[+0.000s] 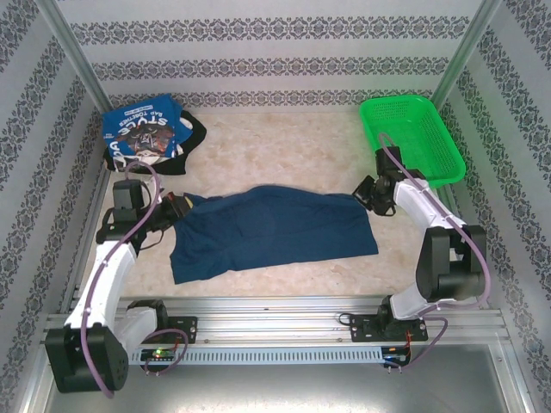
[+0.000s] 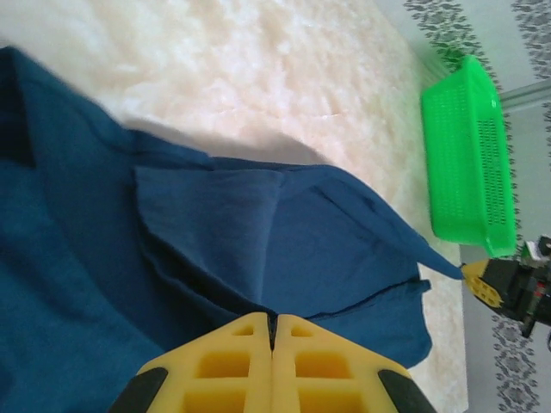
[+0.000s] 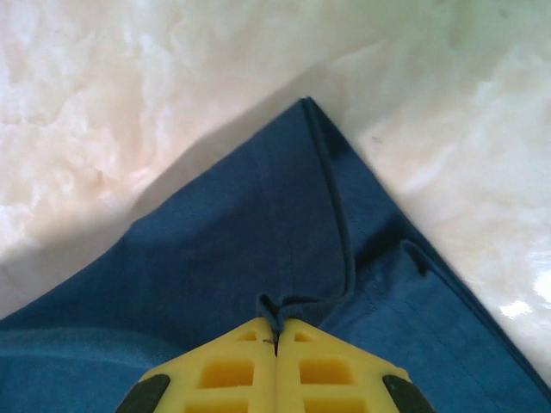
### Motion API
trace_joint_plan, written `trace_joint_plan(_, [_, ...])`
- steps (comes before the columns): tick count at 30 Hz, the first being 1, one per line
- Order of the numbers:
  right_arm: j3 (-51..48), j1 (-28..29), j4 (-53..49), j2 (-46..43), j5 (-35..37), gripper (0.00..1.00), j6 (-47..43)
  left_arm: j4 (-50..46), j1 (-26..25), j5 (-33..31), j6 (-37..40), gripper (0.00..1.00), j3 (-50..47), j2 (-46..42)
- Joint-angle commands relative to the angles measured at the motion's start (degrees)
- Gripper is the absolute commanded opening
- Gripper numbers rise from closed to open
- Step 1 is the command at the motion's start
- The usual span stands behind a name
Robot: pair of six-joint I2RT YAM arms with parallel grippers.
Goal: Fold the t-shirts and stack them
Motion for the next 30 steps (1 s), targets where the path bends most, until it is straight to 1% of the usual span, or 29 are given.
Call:
trace_joint_plan(1, [-2.74,-0.98,-2.37,-2.72,2.74,0.00,0.12,-8.25,-0.29,-7.85,-2.37,0.00,-1.74,-4.18])
trace_joint_plan(6, [-4.78,-2.48,-3.80,-3.90,4.75,0.00,0.15,-13.81,-0.29,-13.47,-5.57,0.00,-4.89,-8.60])
trace_joint_plan(9, [-5.28,-3.16,-2.95,-3.19,4.40,0.00,-0.09,-15.57,-0.29,-15.36,-6.42,0.00,-6.81,-8.66])
trace_joint_plan(12, [-4.77,-3.15,-2.42,-0.94,4.23,0.00,-1.10,-14.00,-0.44,-14.18,-7.40,0.00,-8.96,-7.96])
trace_joint_plan(16, [-5.25,-3.08,-1.42,1.21,3.53,0.00,-1.11,-12.79,-0.46,-15.22,-7.25,0.00,-10.98,-8.51])
trace_joint_plan(23, [-7.24,-3.12,-0.30,2.15,3.87,0.00,-1.32,-9.58,-0.89,-13.33,-8.09,0.00,-14.02,-8.20])
trace_joint_plan(30, [-6.92,-2.94,-0.43,2.74,4.14,0.00,-1.43,-11.34,-1.84,-11.57,-8.77,0.00,-13.69,-10.90])
